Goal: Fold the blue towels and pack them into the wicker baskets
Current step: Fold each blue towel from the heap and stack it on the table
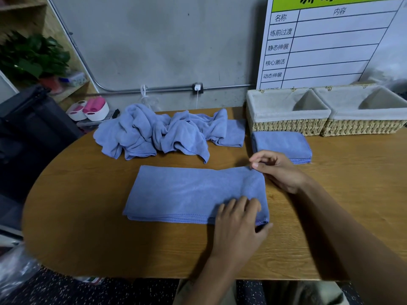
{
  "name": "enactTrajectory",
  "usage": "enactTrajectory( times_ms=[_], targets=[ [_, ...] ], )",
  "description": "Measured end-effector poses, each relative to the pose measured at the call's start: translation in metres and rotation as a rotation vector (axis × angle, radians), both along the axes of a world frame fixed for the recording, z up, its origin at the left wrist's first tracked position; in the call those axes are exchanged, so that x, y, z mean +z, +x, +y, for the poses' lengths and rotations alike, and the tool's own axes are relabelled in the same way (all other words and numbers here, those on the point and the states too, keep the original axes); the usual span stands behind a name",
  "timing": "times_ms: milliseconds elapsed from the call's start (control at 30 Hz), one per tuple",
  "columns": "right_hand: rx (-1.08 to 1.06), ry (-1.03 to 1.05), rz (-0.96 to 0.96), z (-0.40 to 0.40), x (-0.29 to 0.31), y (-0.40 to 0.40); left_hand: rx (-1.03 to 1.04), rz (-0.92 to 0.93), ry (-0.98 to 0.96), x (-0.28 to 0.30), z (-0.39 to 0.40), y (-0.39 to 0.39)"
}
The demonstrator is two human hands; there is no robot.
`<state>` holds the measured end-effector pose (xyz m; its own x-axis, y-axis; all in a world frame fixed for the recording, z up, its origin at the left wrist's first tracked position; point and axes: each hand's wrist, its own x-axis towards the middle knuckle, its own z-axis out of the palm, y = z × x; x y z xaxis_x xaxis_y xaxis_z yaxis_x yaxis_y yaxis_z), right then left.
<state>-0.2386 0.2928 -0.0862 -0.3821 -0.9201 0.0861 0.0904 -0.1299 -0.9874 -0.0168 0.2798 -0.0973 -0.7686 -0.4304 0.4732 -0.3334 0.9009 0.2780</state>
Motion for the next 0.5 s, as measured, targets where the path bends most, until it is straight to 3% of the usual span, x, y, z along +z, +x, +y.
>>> enactTrajectory(
  times_ms=[200,400,500],
  targets=[
    [-0.004,0.032,-0.008,0.003,0.008,0.006,-0.026,0.132,0.086,0.007,-0.001,0.007],
    [0.18,0.001,-0.052,-0.012,0.034,0.016,0.075,0.508,0.508,0.024,-0.022,0.038],
    [0.258,0.005,0.036,-0.034,0.047,0.022,0.16,0.581,0.595,0.035,-0.036,0.053]
  ],
)
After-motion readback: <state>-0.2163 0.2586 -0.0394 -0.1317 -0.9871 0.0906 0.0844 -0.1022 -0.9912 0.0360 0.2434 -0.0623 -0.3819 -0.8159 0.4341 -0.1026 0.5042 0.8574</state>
